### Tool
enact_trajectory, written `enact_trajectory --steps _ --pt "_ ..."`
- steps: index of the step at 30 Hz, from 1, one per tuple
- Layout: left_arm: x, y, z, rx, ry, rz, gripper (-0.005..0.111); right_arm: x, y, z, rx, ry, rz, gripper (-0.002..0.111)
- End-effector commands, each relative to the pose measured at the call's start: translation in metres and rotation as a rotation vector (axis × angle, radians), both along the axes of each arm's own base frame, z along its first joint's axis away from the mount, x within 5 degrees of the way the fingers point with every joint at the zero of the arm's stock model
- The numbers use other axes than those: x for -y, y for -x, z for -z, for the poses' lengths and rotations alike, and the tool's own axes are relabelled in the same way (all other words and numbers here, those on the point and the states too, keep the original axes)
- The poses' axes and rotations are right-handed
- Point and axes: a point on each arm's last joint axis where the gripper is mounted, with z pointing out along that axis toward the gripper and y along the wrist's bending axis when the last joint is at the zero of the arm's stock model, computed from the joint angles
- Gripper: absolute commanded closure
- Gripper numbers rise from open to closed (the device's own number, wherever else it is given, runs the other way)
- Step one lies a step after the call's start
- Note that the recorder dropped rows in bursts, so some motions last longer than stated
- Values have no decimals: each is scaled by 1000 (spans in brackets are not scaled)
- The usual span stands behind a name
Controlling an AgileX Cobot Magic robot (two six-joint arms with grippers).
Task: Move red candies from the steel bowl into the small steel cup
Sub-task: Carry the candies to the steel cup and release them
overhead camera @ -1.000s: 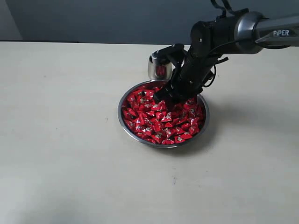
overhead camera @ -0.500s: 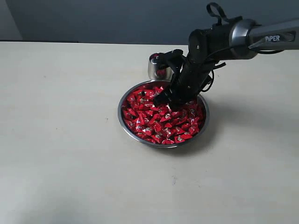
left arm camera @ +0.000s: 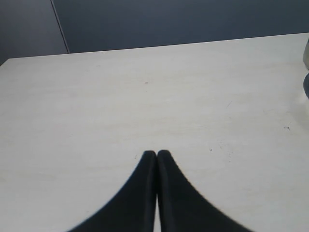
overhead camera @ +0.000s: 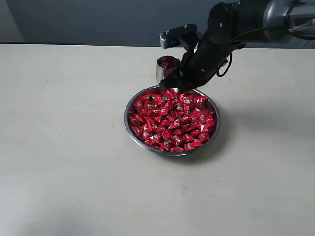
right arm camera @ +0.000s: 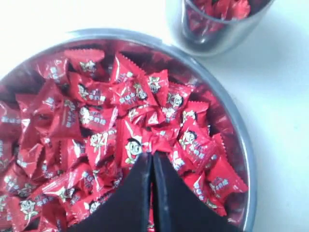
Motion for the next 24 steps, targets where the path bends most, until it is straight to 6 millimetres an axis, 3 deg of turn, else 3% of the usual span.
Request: enact_trajectory --steps 1,10,13,20,21,24 --pt "0 0 -4 18 -2 8 106 -2 -7 -17 132 -76 14 108" --pt "0 0 -4 18 -2 8 106 -15 -46 -10 309 -228 114 108" --pt "0 0 -4 18 -2 8 106 -22 -69 7 306 -233 136 108" --pt "0 0 -4 18 -2 8 106 -22 -78 26 272 -211 146 107" --pt "0 0 -4 18 -2 8 106 -21 -78 27 266 -205 147 104" --pt "0 0 -4 18 -2 8 106 -20 -77 21 264 -207 146 71"
